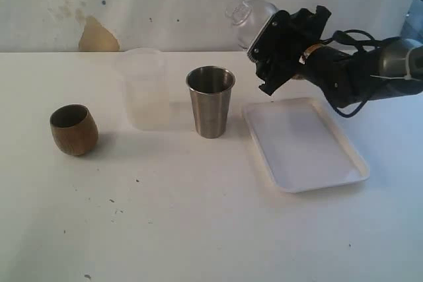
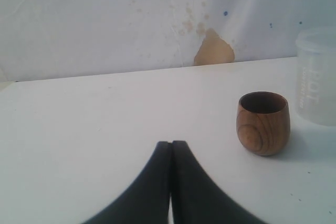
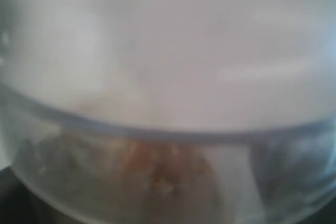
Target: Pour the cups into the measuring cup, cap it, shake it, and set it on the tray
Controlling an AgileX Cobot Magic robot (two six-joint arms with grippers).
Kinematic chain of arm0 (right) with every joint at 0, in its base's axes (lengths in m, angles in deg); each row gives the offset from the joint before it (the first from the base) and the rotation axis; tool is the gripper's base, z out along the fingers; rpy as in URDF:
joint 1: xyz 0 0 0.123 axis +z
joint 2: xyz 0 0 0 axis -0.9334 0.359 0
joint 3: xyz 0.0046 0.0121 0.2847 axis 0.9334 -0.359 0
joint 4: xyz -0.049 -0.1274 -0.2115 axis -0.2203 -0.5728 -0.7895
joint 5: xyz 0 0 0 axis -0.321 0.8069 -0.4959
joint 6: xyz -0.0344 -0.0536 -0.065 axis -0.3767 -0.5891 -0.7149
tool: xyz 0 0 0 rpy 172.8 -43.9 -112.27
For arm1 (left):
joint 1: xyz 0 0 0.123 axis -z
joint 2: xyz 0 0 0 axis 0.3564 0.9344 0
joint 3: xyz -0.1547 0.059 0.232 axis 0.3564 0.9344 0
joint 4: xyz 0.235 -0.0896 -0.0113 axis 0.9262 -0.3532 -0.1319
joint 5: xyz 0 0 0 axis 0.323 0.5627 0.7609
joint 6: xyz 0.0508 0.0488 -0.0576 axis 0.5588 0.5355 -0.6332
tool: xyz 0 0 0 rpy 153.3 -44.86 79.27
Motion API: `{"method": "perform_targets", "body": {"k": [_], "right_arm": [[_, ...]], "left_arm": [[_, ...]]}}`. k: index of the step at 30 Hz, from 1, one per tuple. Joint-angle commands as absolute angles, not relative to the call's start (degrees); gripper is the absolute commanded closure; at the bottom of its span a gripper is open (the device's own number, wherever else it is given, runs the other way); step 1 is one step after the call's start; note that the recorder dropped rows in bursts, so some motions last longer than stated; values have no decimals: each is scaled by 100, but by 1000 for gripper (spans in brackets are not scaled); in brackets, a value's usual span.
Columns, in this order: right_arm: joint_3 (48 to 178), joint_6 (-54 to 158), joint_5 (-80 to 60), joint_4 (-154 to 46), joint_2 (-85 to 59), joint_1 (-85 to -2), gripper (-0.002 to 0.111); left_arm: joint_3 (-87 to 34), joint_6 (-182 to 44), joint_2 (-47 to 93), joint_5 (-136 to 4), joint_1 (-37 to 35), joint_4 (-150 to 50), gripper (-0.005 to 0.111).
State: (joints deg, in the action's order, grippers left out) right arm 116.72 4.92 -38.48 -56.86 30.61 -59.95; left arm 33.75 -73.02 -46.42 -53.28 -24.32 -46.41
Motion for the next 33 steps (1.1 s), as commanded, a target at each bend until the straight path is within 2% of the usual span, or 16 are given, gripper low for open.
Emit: {"method": "perform_targets", "body": {"k": [1, 33], "right_arm": [[12008, -66, -3865, -5634, 3160, -6044, 108], [12076, -2707, -3733, -5634, 3175, -6044, 108]], "left_arm": [[3411, -7310, -4669, -5403, -2440, -4598, 107], [3411, -7310, -4669, -5403, -2440, -4598, 107]]}}
